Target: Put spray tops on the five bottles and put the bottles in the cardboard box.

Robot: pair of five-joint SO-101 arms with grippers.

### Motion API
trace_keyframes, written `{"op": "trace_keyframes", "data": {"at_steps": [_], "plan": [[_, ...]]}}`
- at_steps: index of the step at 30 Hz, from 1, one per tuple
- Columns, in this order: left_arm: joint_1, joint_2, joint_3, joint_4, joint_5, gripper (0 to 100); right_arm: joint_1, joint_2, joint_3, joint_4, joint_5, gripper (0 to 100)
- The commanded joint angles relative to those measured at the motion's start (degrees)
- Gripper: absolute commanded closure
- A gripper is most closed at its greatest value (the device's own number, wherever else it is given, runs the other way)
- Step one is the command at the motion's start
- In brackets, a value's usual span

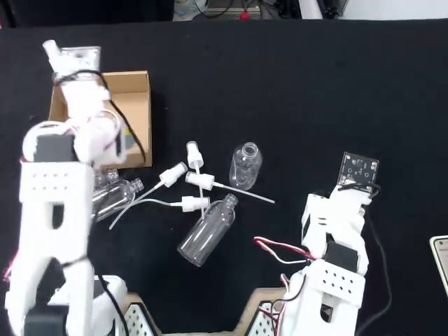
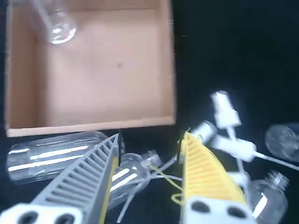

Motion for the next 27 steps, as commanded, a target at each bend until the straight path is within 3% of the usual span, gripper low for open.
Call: {"op": "trace_keyframes", "data": {"at_steps": [1, 10, 19, 27], "plan": [[6.37, -8.0, 3.91, -2.99, -0.18, 79, 1.14, -1.36, -1.54, -1.67, 0.0, 95.6], [16.84, -16.7, 23.52, -20.66, 0.26, 79, 1.14, -1.36, -1.45, -1.67, 0.0, 95.6], [25.8, -33.67, 46.37, -37.1, 0.35, 79, 1.14, -1.36, -1.36, -1.76, 0.0, 95.6], [31.16, -48.79, 58.86, -42.73, 6.33, 79, 0.97, -1.36, -1.27, -1.76, 0.09, 95.6]]}}
